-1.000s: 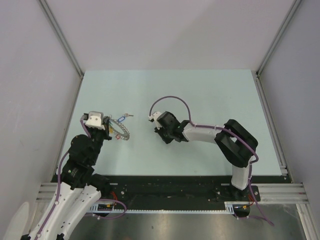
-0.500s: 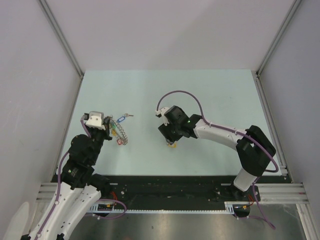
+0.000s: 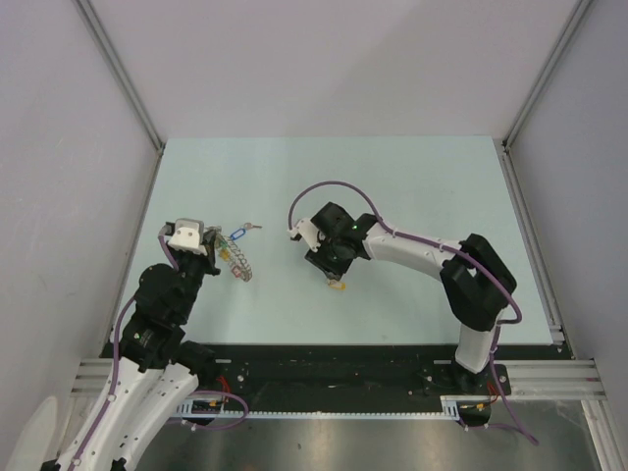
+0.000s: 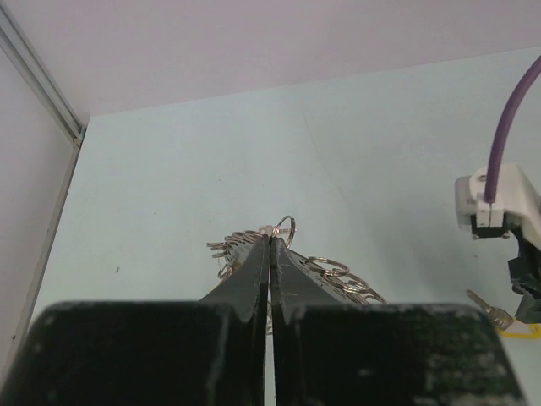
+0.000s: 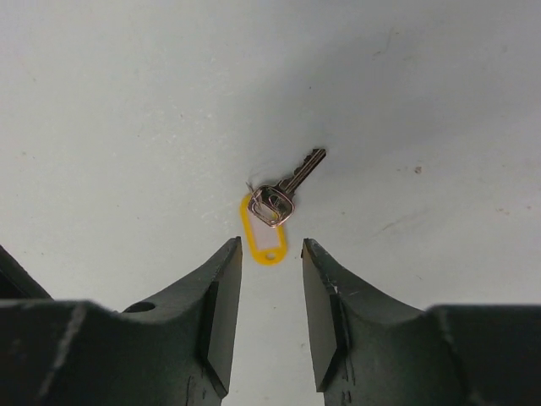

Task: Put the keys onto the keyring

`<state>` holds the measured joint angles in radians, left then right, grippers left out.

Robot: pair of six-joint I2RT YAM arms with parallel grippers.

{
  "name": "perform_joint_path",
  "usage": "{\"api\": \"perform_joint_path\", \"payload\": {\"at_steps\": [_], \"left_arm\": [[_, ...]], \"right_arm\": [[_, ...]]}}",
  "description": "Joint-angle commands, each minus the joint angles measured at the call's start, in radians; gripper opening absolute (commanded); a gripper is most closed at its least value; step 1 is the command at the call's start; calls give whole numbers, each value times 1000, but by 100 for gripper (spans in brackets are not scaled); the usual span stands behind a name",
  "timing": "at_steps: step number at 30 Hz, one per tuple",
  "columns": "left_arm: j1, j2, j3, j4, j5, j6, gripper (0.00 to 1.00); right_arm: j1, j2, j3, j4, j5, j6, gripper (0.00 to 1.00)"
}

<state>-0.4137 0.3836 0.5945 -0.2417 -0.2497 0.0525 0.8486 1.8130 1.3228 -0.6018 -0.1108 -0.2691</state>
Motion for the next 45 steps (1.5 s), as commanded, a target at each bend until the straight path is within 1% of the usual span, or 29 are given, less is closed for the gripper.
{"api": "perform_joint_path", "payload": {"at_steps": [1, 9, 11, 14, 22, 26, 29, 30, 32, 33, 35, 36, 39, 43, 45], "left_arm": [[9, -9, 10, 85, 20, -3, 0], [10, -11, 11, 85, 23, -2, 0], [10, -11, 11, 85, 24, -3, 0], [10, -11, 11, 85, 26, -5, 0], [10, -11, 11, 85, 32, -5, 0], [10, -11, 11, 85, 32, -5, 0], [9, -9, 11, 85, 32, -5, 0], [10, -9, 11, 85, 32, -5, 0], [10, -9, 13, 85, 32, -5, 0], [10, -9, 13, 85, 33, -5, 0], [10, -9, 11, 87, 35, -3, 0], [10, -9, 11, 85, 35, -3, 0], [10, -9, 13, 85, 40, -2, 0], [10, -9, 11, 90, 58, 0, 0], [10, -9, 7, 100, 102, 7, 0]], "right_arm": [[1, 81, 102, -78, -55, -104, 38], [15, 170, 185, -124, -38, -142, 39], [15, 189, 194, -131, -36, -147, 36], [15, 200, 197, -139, -50, -154, 33], [18, 216, 197, -141, -52, -167, 33], [21, 224, 199, -136, -56, -168, 31], [21, 227, 199, -130, -56, -170, 28], [20, 227, 197, -130, -58, -170, 25], [21, 227, 197, -133, -59, -174, 23], [23, 224, 199, -135, -55, -173, 18], [23, 220, 197, -138, -55, -173, 14], [23, 213, 196, -136, -53, -173, 8], [21, 192, 188, -133, -41, -167, 0], [20, 83, 153, -89, -38, -154, 0], [20, 28, 121, -64, -30, -144, 0]]}}
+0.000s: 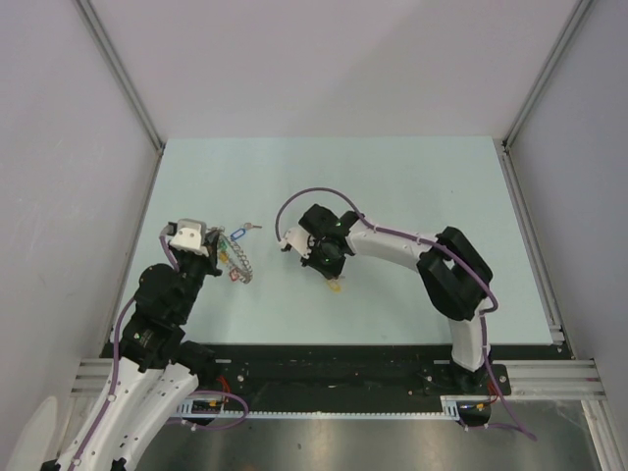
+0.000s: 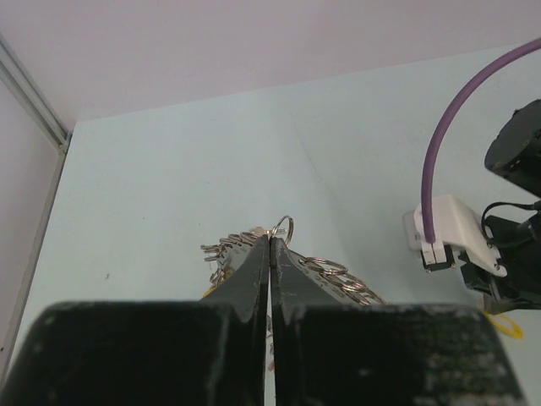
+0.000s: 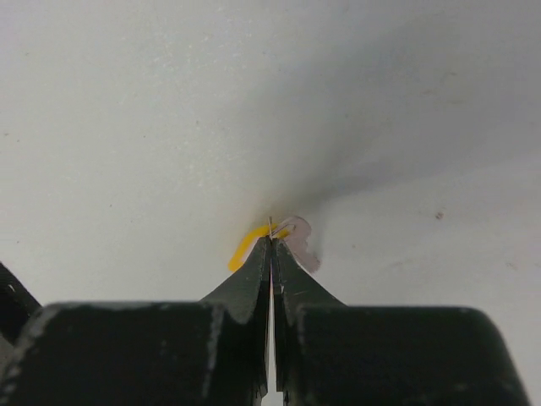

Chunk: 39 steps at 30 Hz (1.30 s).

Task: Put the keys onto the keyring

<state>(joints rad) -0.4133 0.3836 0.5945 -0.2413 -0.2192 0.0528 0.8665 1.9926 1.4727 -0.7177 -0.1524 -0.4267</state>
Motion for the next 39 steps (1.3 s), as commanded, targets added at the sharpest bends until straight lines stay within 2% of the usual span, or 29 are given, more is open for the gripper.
{"api": "perform_joint_path", "payload": {"at_steps": [1, 8, 15, 24, 30, 35, 39], "left_arm": [[10, -8, 5, 103, 98, 13, 0], [10, 43, 21, 145, 398, 73, 0], [8, 228, 116, 175, 726, 87, 0], [4, 415, 273, 283, 937, 116, 0], [-1, 521, 321, 358, 1073, 162, 0], [-7, 563, 312, 404, 1176, 183, 0], [-12, 566, 263, 464, 1204, 159, 0]], "right_arm": [[0, -210, -44, 84, 16, 16, 0], [-1, -495, -202, 283, 53, 71, 0], [-23, -754, -348, 461, 16, 164, 0], [-57, -987, -442, 526, -7, 204, 0], [-66, -1060, -494, 567, 48, 183, 0], [-67, -1083, -512, 607, -51, 157, 0], [-67, -1071, -512, 630, -99, 131, 0]]}}
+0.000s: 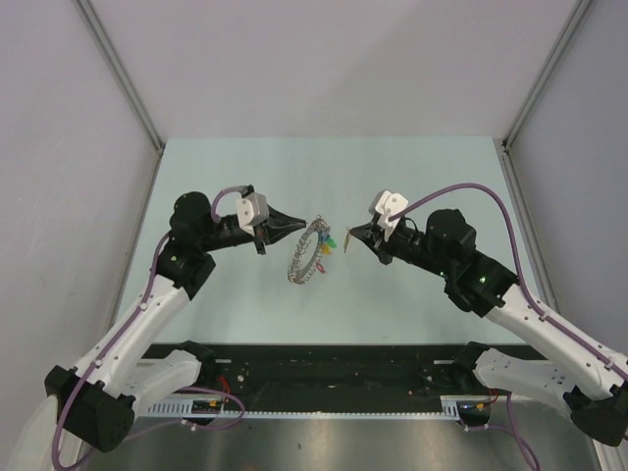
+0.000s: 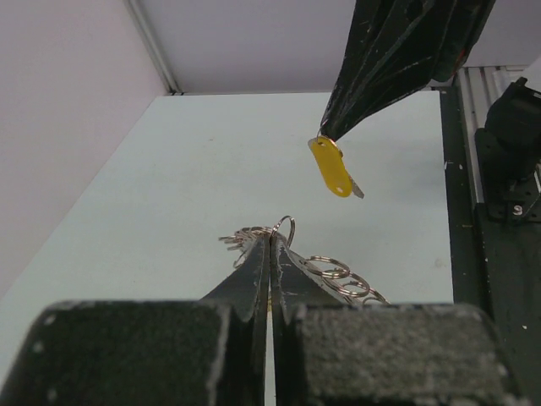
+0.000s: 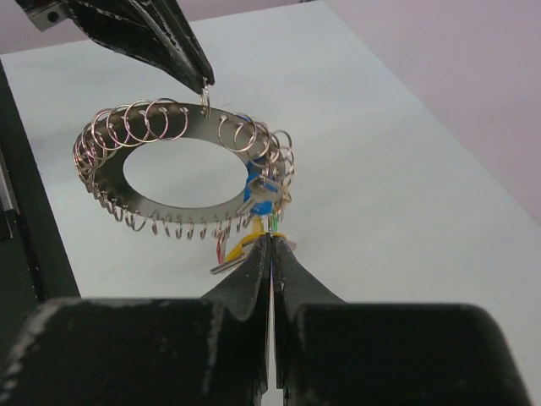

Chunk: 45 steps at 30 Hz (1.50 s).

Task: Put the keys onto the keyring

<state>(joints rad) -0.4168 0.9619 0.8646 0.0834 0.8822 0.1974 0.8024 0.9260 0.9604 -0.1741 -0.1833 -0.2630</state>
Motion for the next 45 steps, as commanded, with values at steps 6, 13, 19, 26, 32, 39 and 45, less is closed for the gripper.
{"api": "perform_joint_path", "payload": {"at_steps": [6, 13, 19, 26, 32, 39, 45], "left_arm": [[-11, -8, -103, 332, 95, -114, 0], [-73, 41, -154, 415, 9, -211, 0], [-103, 70, -193, 492, -42, -268, 0], [-105, 92, -208, 546, -37, -303, 0], [-105, 83, -210, 550, -35, -303, 0], [-103, 80, -208, 556, -17, -311, 0], [-105, 84, -203, 556, -3, -312, 0]], "right_arm": [[-2, 14, -20, 131, -97, -19, 0], [-2, 36, -87, 257, -116, 71, 0], [-3, 8, -149, 297, -99, 116, 0], [-3, -7, -189, 309, -101, 127, 0], [-3, -3, -198, 315, -100, 128, 0], [-2, -3, -198, 321, -125, 131, 0], [-3, 13, -196, 324, -134, 130, 0]]}}
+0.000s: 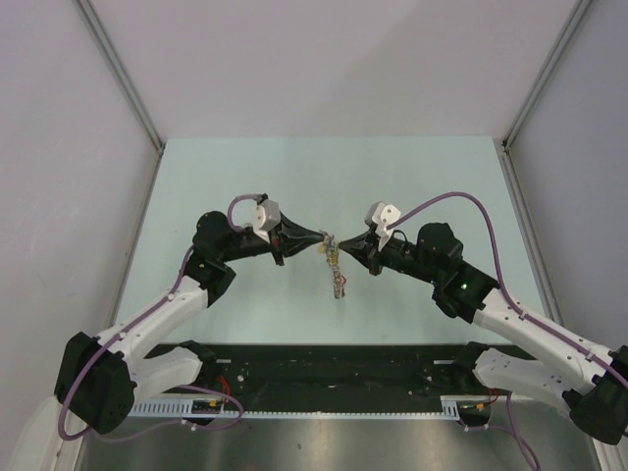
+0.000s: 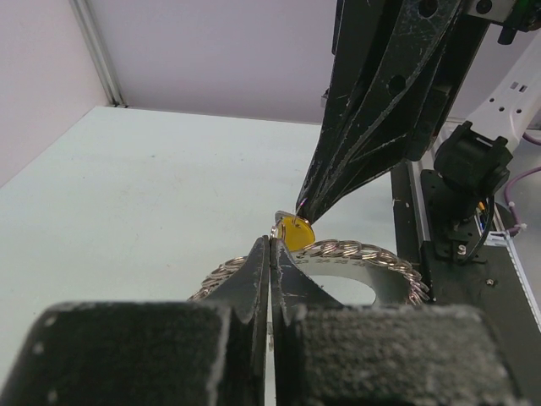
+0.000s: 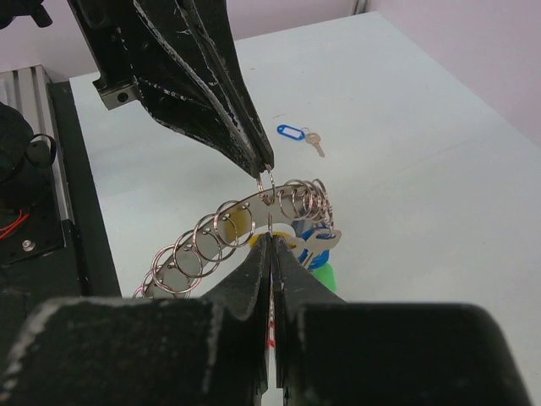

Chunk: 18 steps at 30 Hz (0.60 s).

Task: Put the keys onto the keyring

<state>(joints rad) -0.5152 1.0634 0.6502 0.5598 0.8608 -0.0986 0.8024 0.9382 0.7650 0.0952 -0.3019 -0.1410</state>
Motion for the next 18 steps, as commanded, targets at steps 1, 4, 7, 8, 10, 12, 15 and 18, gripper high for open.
{"api": "perform_joint_path", "payload": {"at_steps": [1, 4, 7, 8, 10, 12, 15, 18], "left_arm": [[-6, -17, 9, 80, 18, -16, 0], [-8, -17, 9, 84, 21, -21, 0], [-6, -17, 8, 89, 23, -24, 0], [-8, -17, 9, 91, 23, -26, 0], [-9, -17, 8, 94, 23, -29, 0], [-9, -17, 6, 97, 26, -30, 0], [-11, -19, 6, 98, 26, -33, 0], [-12, -16, 6, 101, 30, -36, 0]], "right_arm": [[-2, 2, -3, 55, -14, 7, 0], [-3, 10, -3, 57, -16, 7, 0], [-2, 17, -1, 60, -23, 8, 0], [-3, 19, -3, 60, -23, 7, 0], [-5, 25, -1, 61, -26, 7, 0], [-3, 25, -1, 63, -26, 9, 0], [-3, 30, -1, 64, -31, 9, 0], [-3, 33, -3, 67, -36, 11, 0]]}}
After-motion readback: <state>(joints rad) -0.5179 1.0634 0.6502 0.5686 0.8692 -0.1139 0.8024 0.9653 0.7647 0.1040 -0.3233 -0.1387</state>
